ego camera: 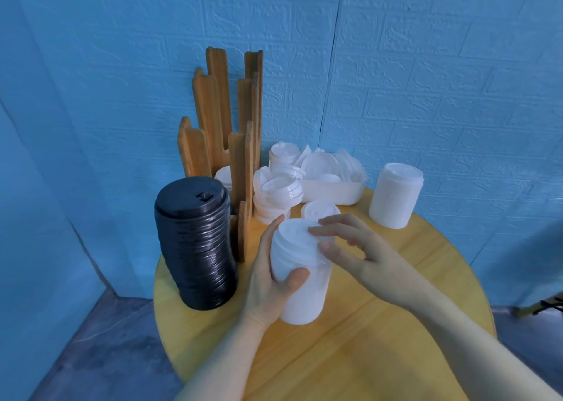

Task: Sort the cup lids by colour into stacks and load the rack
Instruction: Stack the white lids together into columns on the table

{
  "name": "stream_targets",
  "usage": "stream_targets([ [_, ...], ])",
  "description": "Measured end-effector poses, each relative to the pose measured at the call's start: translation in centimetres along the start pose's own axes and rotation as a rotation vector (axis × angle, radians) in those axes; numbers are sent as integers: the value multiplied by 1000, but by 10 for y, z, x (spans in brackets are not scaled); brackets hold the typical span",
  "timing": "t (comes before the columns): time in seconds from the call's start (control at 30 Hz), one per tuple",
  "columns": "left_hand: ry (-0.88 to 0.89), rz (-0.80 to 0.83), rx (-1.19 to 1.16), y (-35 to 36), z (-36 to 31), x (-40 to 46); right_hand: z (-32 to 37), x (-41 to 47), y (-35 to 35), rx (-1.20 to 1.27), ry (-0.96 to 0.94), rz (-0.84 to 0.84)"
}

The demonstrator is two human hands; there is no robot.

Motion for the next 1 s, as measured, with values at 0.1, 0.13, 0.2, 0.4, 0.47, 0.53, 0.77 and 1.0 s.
stream_targets([
  [0.1,-3,2,4,1,1,1,-7,-2,-6,97,-51,39],
  [0.13,-7,6,4,2,1,1,-8,-1,-8,84,-66,10],
  [0.2,-1,18,9,4,-2,1,-9,1,-11,72,-75,-45],
  [0.4,50,74,7,10,-21,-3,2,8,-14,52,-60,-140],
  [0.47,58,65,8,11,-22,-5,9,9,-3,56,-54,-142],
  [0.53,47,41,4,8,-17,-3,13,12,10,46,-24,-135],
  [0.77,46,32,24,6,-10,-2,34,20,21,-296,-44,-260],
  [1.0,18,23,22,4,-10,1,15,21,17,18,-80,255],
])
Point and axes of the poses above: each hand's wrist, its own x-axis towards the middle knuckle, its own y-axis out of the palm, z = x × y, the point moved 10 cm from there along x, towards the middle knuckle, and after that the axes turned 4 degrees about -x, right-handed, at the moved point
